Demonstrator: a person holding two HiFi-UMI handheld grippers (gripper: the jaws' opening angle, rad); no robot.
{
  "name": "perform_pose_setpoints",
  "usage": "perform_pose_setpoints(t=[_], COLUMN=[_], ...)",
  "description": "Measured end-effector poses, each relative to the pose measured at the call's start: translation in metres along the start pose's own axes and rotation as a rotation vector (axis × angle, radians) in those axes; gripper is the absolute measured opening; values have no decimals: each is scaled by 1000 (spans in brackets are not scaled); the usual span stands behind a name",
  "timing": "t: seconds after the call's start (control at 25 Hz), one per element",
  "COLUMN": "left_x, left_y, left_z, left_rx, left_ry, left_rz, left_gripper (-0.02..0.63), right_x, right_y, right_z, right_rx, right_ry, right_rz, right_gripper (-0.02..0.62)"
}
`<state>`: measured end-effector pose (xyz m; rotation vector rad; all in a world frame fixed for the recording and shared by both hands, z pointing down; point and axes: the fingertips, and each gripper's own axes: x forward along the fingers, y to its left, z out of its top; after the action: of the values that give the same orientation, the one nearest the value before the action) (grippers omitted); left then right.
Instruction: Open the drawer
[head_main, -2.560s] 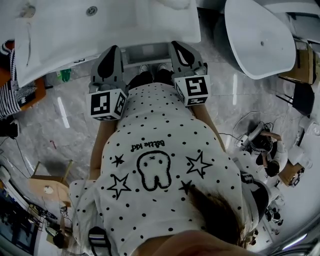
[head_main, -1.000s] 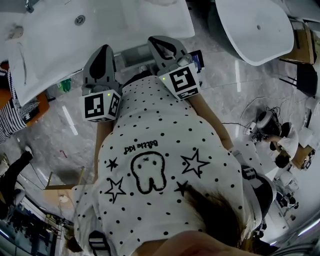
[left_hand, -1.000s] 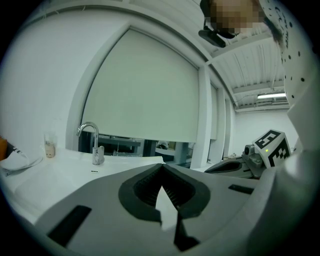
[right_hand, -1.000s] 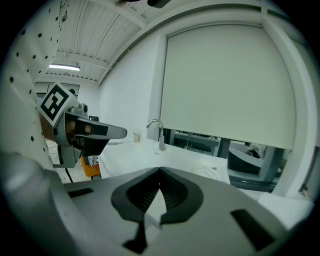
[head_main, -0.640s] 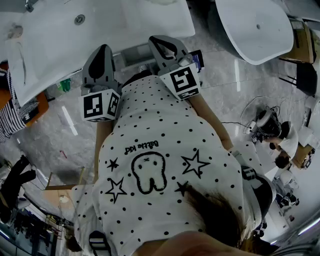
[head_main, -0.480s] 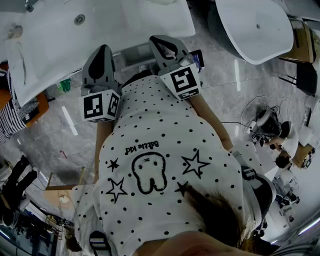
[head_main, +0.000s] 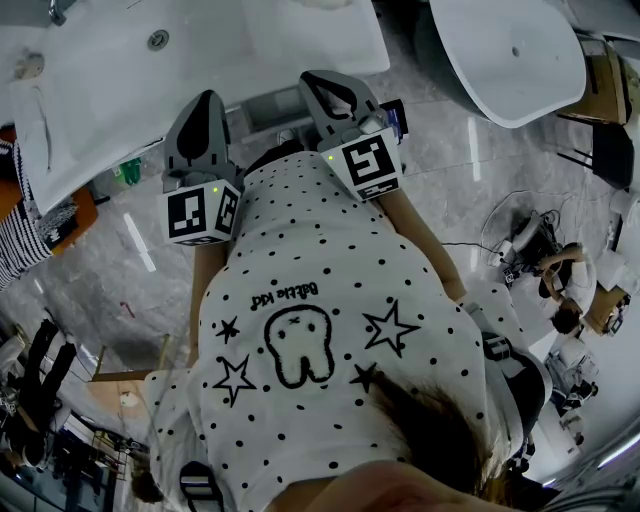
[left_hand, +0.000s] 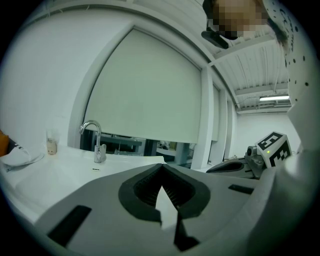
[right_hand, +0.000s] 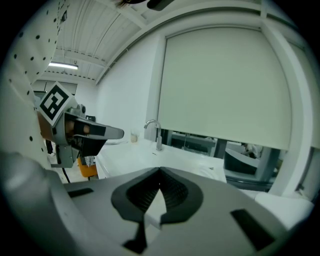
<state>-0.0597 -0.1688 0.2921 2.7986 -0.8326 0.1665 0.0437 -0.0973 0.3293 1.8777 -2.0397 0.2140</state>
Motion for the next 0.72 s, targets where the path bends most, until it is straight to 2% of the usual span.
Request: perform_pose_setpoints(t=[0.72], left_x=[2], left_y=[1], left_z=[-2], left_rx=[-12], left_ry=[8], left_rz=[-3], left_gripper=[5], right_x=[1], right_y=[-1], right_z=[-1], right_rx=[5], right_ry=[5], right_rz=[-4], right_gripper=[14])
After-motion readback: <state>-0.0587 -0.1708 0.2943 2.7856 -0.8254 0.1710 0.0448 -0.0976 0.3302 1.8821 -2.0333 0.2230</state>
